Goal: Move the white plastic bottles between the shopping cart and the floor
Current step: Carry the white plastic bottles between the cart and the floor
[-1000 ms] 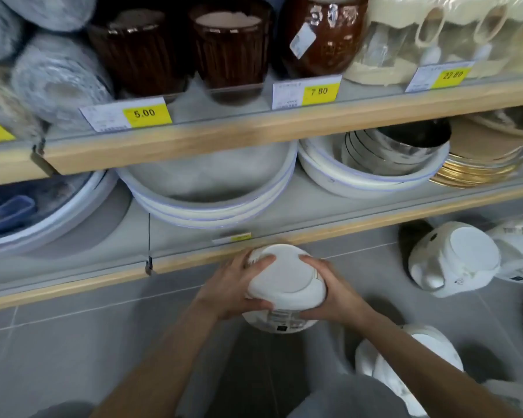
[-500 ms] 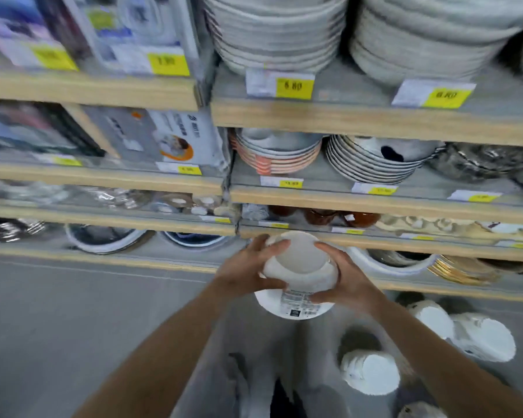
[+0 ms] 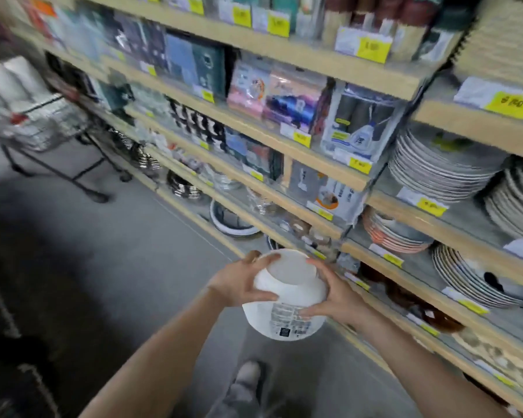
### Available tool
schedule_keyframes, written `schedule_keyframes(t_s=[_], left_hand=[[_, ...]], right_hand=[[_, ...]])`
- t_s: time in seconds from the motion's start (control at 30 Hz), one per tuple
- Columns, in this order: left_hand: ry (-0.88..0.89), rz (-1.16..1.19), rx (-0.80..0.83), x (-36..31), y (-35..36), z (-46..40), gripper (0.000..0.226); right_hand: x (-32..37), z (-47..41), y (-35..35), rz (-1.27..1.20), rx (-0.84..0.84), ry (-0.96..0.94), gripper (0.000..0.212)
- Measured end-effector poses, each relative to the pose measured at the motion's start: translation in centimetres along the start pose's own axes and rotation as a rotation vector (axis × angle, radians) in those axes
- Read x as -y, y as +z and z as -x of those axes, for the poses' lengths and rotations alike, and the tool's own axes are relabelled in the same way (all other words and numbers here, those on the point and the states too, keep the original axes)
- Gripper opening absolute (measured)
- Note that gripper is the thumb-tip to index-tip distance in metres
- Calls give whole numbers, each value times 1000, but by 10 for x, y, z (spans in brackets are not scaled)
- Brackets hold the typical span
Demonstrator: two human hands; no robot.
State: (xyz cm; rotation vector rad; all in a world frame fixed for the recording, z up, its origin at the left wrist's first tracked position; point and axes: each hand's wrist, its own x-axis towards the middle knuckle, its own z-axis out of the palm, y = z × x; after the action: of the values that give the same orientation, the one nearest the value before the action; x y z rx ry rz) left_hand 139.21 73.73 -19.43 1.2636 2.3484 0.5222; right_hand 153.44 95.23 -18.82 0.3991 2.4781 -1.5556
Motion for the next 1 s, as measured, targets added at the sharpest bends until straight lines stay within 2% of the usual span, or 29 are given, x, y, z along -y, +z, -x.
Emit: schedule_keyframes(t_s=[0.17,0.33,0.47,0.7,1.0], left_hand=[[-192,29,-148,60,-35,69,90],[-318,3,-269,135,-82,121,95],[-395,-54,-353,211,-126,162,95],[-511,-70,-389,337,-214,218,87],[-638,6,-468,486,-299,198,90]], right_hand=[[62,-59,55,-21,228,-51,97],[133,-133,119,55,382,-141,101],[197,-201,183,97,447,-194,101],[306,-306,285,96,555,-219,91],[402,-477,349,215,655,-292,97]])
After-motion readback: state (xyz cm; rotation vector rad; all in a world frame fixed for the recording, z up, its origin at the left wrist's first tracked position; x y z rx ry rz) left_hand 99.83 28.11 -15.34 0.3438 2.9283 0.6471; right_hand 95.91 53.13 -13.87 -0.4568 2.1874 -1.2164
